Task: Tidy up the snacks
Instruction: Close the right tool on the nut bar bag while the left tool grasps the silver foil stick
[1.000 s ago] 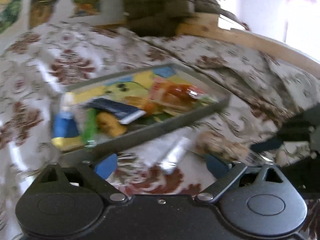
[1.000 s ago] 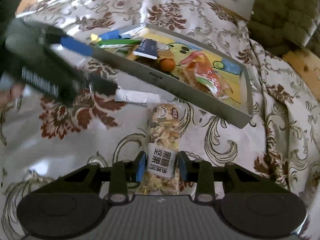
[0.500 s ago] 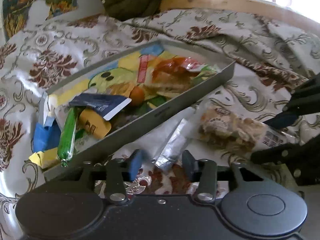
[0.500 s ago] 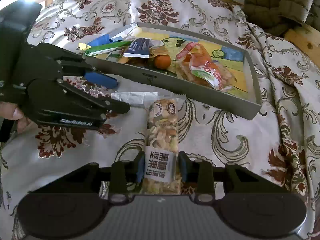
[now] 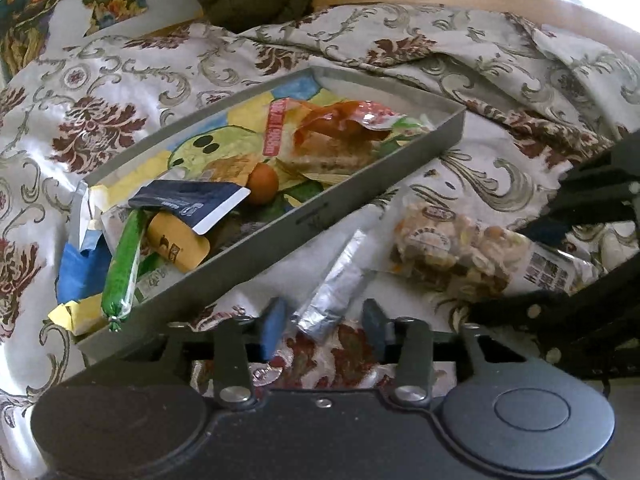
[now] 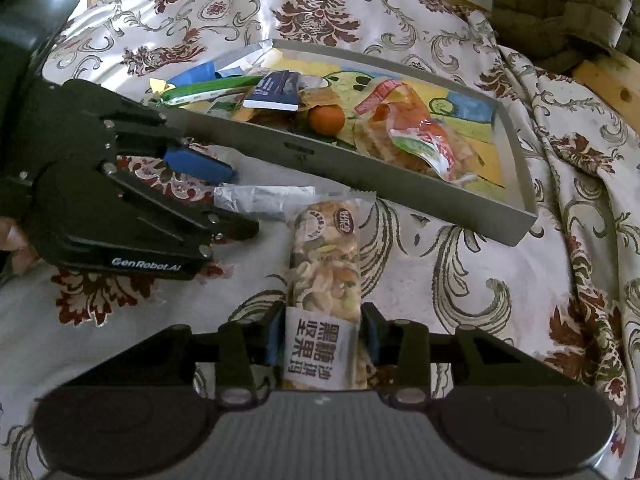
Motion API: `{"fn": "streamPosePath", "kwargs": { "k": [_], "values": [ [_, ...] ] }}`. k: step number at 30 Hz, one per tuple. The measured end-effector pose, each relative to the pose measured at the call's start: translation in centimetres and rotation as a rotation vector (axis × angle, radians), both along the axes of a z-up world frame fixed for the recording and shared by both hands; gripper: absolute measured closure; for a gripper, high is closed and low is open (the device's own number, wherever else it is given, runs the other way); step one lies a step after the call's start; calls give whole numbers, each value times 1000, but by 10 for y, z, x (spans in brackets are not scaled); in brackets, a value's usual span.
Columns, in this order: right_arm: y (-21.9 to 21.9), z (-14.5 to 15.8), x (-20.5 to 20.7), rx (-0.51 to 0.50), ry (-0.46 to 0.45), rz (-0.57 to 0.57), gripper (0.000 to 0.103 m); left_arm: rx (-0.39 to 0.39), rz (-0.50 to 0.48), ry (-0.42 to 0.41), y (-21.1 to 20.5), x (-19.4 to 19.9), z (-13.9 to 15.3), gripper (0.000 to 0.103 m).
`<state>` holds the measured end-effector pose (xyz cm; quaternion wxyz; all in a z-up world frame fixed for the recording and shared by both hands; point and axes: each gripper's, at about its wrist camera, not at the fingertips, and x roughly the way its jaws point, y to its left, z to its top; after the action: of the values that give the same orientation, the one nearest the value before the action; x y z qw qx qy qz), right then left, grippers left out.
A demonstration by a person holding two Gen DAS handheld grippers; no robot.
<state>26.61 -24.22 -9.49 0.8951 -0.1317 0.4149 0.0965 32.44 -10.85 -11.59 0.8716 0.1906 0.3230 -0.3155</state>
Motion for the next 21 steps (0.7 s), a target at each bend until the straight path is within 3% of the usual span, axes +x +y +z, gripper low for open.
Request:
{"fn": "streamPosePath", "kwargs": {
  "k": [1, 11, 17, 21],
  "values": [
    [-1, 0, 1, 1, 1, -2, 56, 9, 2, -6, 0, -1, 0, 72],
    [-4, -1, 2, 9, 3, -17, 50, 33, -50, -17, -1, -12, 6, 83],
    [-7, -2, 6, 24, 18, -27, 48, -71, -124, 60, -1, -18, 9, 85],
    [-8, -3, 7, 29, 19, -32, 48, -139, -100, 130, -2, -11, -3, 82]
  ]
}}
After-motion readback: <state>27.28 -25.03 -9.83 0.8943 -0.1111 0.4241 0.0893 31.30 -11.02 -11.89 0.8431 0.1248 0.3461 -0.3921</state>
